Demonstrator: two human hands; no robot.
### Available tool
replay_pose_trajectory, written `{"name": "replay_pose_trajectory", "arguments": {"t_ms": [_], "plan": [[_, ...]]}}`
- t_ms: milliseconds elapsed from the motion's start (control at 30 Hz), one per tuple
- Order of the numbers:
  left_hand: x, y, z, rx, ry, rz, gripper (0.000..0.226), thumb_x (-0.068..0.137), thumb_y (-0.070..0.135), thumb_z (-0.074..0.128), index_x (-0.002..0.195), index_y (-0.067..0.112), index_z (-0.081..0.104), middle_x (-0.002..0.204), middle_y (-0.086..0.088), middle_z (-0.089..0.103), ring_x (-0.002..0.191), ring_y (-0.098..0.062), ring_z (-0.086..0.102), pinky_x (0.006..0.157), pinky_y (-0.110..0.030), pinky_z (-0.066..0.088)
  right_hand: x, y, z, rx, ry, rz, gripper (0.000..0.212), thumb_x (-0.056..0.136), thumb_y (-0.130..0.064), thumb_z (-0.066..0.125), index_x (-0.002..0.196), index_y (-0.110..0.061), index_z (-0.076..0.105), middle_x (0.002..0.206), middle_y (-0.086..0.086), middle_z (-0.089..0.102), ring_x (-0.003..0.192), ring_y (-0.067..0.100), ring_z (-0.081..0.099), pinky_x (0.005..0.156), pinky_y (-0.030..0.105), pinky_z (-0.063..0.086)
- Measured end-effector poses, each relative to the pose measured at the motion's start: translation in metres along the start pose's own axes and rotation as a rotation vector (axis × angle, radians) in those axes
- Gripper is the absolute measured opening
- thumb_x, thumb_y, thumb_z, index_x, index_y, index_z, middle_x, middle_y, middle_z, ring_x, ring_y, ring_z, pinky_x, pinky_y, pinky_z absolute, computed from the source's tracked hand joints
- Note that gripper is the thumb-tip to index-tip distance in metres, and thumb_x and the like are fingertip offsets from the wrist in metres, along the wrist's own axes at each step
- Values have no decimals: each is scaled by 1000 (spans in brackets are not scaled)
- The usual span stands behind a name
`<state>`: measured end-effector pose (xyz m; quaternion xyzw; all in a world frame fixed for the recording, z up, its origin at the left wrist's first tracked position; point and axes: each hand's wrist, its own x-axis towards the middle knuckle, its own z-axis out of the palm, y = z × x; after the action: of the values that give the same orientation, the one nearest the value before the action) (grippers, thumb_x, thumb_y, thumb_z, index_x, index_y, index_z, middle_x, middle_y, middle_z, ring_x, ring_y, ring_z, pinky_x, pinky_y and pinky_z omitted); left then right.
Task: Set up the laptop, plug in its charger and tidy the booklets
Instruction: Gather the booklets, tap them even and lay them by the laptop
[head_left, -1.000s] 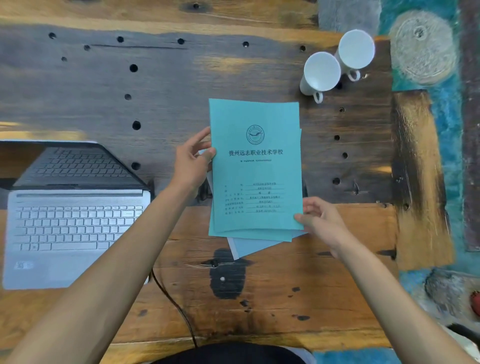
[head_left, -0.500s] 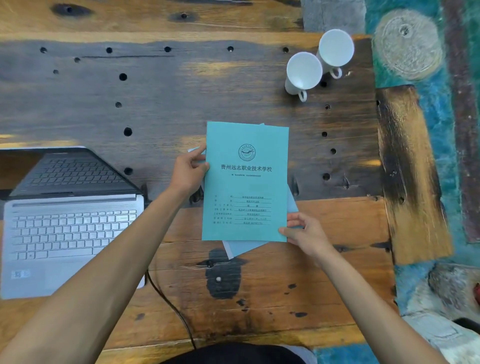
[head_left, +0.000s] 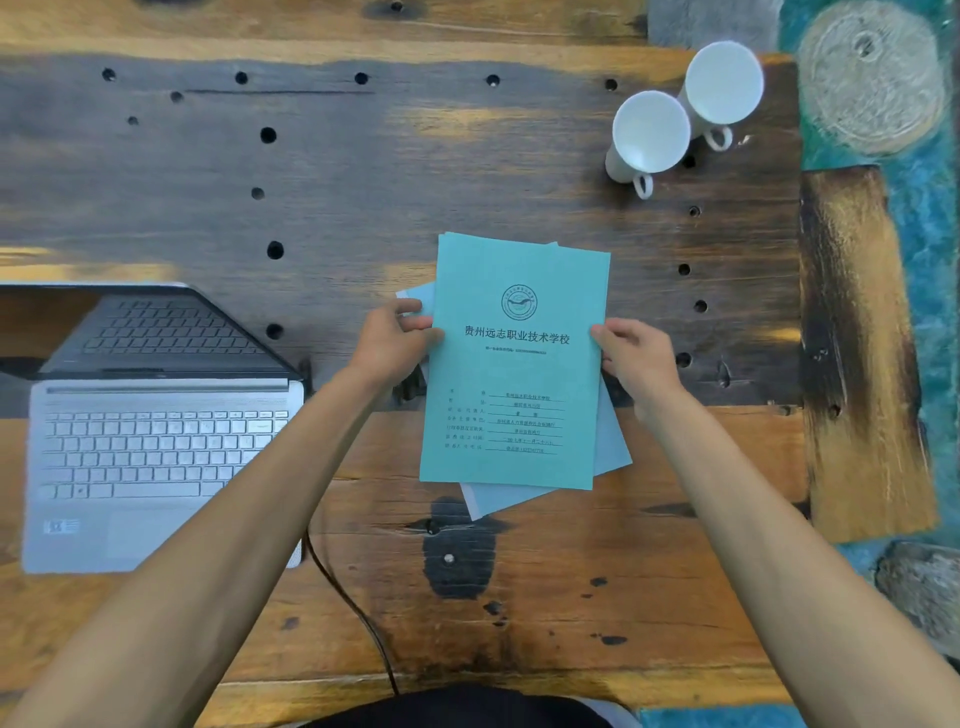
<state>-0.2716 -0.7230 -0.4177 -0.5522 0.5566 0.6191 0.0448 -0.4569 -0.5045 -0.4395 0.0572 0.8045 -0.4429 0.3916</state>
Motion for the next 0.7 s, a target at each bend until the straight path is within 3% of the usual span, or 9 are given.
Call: {"name": "replay_pose_trajectory", "arguments": {"t_ms": [67,200,367,467,567,700], "plan": [[-4,0,0,-28,-37,13,36,93,4,67,127,12,59,116,-3,67,97,-15,68,67,-24,58,2,1,3,27,13,-4,12,99,-18,66,109,-16,71,99,-5,77,75,1,73,68,23,59],[-14,0,7,-15,-47,46,32,95,0,63,122,15,57,117,-7,61,88,-12,67,70,-33,62,-4,0,4,51,67,-49,9,99,-18,65,103,-23,71,98,-12,76,74,-5,71,57,14,53],[-38,-8,13,-145,-76,-15,33,94,-3,63,118,15,52,112,-16,60,91,-23,70,58,-29,60,-9,-15,1,2,73,-100,21,98,-20,64,117,-20,73,113,-3,76,97,16,74,78,32,58],[-52,-25,10,-238,-44,-26,33,94,-4,63,118,16,52,106,-12,67,97,-25,72,68,-35,62,-12,-16,2,-26,11,-139,21,98,-20,63,111,-28,77,102,-8,79,93,14,75,87,39,58],[-62,-42,9,-319,-12,-54,31,94,-4,63,114,18,53,102,-7,69,94,-21,74,71,-36,63,-11,-15,8,-67,-84,-134,29,99,-23,60,124,-27,74,112,-4,78,105,19,74,98,46,57],[-63,-56,11,-333,24,-89,32,93,-5,64,114,16,53,112,-11,69,91,-18,74,63,-29,61,-5,-12,17,-73,-131,-143,31,100,-20,61,129,-24,72,103,-9,79,94,14,76,92,45,61]]}}
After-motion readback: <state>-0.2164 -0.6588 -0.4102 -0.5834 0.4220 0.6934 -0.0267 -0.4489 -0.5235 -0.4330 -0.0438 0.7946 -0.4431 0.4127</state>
